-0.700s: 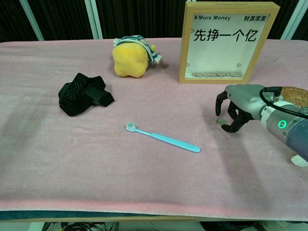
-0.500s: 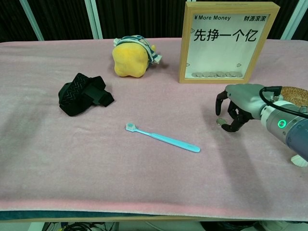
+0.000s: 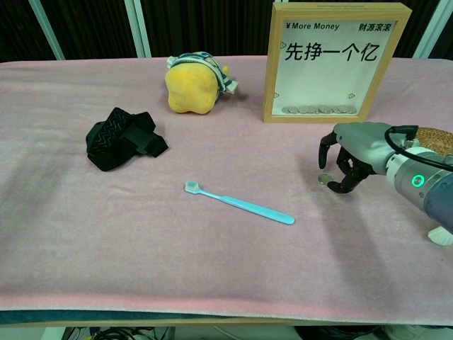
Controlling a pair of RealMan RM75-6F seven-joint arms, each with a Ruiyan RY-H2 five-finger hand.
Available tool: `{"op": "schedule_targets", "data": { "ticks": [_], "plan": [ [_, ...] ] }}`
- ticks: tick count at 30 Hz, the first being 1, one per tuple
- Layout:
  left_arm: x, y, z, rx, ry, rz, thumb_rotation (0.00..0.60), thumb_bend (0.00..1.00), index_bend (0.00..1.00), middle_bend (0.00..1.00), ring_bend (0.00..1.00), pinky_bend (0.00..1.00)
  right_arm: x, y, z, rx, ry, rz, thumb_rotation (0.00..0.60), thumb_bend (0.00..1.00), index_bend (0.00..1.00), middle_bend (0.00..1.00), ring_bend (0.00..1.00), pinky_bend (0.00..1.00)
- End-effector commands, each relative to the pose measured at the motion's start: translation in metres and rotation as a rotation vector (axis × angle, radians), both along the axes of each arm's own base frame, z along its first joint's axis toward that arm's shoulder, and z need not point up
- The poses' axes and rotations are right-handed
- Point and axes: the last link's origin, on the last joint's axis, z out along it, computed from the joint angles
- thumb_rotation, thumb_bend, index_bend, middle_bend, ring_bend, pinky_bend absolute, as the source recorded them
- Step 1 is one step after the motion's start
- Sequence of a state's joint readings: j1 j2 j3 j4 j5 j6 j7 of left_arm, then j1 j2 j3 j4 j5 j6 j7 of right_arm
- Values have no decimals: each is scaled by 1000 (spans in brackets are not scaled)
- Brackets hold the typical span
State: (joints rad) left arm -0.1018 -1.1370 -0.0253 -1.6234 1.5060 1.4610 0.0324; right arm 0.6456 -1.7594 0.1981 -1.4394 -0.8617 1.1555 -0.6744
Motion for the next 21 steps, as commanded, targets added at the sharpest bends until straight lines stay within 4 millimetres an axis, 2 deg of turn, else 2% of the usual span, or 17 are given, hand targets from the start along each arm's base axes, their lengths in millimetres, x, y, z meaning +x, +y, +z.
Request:
{"op": "schedule_targets", "data": {
  "ticks": [1, 21],
  "plan": [
    [0, 0, 0, 0, -1, 0, 600, 407, 24, 38, 0, 0, 0, 0, -1, 1, 1, -2, 600, 244, 431, 857, 875, 878],
    [0, 0, 1, 3, -1, 0, 600, 407, 24, 38, 0, 0, -1, 0, -4, 11, 8, -3, 600, 245, 432, 857, 876, 878]
  ]
}}
